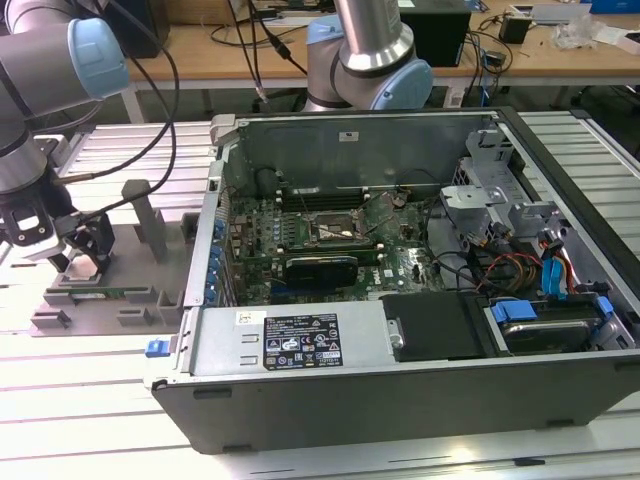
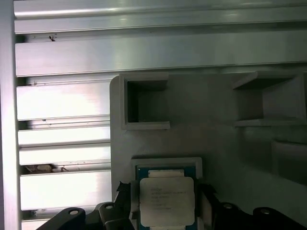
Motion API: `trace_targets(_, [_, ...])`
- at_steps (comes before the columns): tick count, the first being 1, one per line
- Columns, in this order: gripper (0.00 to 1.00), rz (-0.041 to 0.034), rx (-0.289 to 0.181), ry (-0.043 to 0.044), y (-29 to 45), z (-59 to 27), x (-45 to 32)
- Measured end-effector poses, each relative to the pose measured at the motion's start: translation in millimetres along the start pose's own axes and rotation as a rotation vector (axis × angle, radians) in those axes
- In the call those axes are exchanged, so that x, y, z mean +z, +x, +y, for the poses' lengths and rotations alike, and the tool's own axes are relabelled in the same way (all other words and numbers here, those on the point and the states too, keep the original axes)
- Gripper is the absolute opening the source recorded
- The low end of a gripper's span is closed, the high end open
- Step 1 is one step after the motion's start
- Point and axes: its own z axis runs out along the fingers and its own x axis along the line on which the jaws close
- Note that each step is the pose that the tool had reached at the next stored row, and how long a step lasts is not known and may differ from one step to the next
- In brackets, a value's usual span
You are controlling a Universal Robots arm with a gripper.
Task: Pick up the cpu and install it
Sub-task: 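Pick up the cpu and move it towards the insertion slot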
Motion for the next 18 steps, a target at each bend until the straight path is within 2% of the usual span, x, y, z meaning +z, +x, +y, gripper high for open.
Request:
trace_targets(14, [0.66, 0.0001, 0.000, 0.0001, 0.1, 0.5, 0.0])
trace_targets(15, [0.58, 0.0001, 0.000, 0.0001, 0.1, 0.5, 0.0])
trace_targets(18, [0.56, 0.0003, 0.000, 0.0001, 0.1, 0.5, -0.1])
